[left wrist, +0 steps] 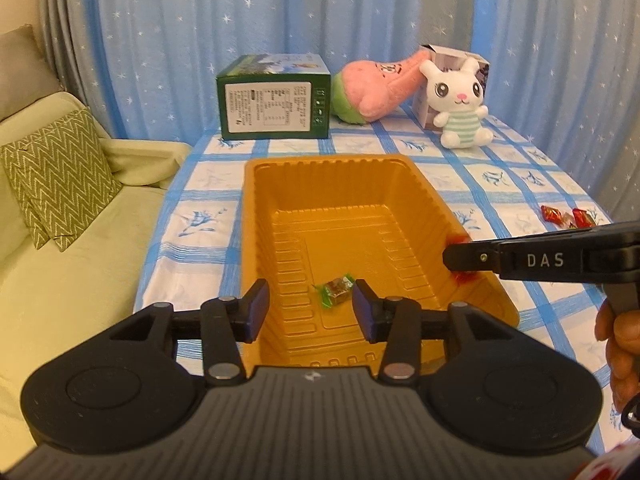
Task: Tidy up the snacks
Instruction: 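Carry both candies over the orange tray and open both grippers, then return both tools to the snack pile and grasp the large red packet with the right gripper, then grasp the white-and-green pouch with the left gripper while the right gripper holds the red packet, then carry the pouch and red packet over the orange tray and release both, then withdraw both tools from the tray back toward the remaining snacks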
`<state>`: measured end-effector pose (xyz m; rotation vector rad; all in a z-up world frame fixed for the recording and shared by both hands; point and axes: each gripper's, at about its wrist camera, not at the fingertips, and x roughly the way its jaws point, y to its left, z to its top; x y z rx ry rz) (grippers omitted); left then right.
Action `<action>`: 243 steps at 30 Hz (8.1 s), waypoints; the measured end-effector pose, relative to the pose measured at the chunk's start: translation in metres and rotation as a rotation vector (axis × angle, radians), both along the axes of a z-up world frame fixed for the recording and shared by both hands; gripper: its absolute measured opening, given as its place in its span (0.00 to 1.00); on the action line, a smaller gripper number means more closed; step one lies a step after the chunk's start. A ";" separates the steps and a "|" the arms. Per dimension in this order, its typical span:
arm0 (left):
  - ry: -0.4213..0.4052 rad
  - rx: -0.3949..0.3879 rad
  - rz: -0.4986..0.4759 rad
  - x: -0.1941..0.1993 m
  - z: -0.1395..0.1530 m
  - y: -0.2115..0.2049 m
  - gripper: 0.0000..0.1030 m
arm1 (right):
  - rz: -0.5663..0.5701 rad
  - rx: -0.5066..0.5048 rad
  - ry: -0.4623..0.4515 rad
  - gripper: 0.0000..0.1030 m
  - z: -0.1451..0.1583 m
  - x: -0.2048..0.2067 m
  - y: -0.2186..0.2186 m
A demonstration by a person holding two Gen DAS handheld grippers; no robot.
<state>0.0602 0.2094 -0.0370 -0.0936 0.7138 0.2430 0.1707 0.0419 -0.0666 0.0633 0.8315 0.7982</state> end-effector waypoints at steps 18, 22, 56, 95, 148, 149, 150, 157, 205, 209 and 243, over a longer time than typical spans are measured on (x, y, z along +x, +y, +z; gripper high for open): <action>-0.051 -0.027 -0.016 -0.031 0.026 -0.070 0.76 | -0.277 -0.020 -0.053 0.59 0.035 -0.055 -0.140; -0.052 -0.052 -0.053 -0.033 0.027 -0.101 0.85 | -0.349 -0.033 -0.065 0.59 0.036 -0.071 -0.181; 0.018 -0.122 -0.260 0.088 -0.023 -0.256 0.93 | -0.574 -0.160 -0.064 0.53 -0.021 0.008 -0.332; 0.166 -0.183 -0.395 0.181 -0.094 -0.302 0.22 | -0.525 -0.114 -0.018 0.23 -0.061 0.040 -0.330; 0.033 -0.088 -0.249 0.025 -0.015 -0.209 0.23 | -0.374 -0.078 -0.046 0.23 -0.003 -0.062 -0.226; 0.026 -0.087 -0.238 0.022 -0.012 -0.204 0.23 | -0.363 -0.075 -0.052 0.23 0.001 -0.064 -0.220; 0.020 -0.086 -0.227 0.018 -0.009 -0.198 0.23 | -0.353 -0.073 -0.059 0.23 0.004 -0.065 -0.214; -0.004 -0.079 -0.142 -0.004 0.008 -0.153 0.23 | -0.270 -0.057 -0.094 0.23 0.022 -0.072 -0.169; 0.058 -0.078 0.060 0.019 -0.010 0.010 0.29 | -0.076 -0.036 -0.006 0.23 0.006 0.000 -0.010; 0.045 -0.090 0.072 0.010 -0.006 0.010 0.29 | -0.074 -0.029 -0.005 0.23 0.007 0.000 -0.009; -0.055 -0.125 0.019 -0.040 0.037 -0.073 0.74 | -0.275 -0.019 -0.049 0.58 0.046 -0.068 -0.131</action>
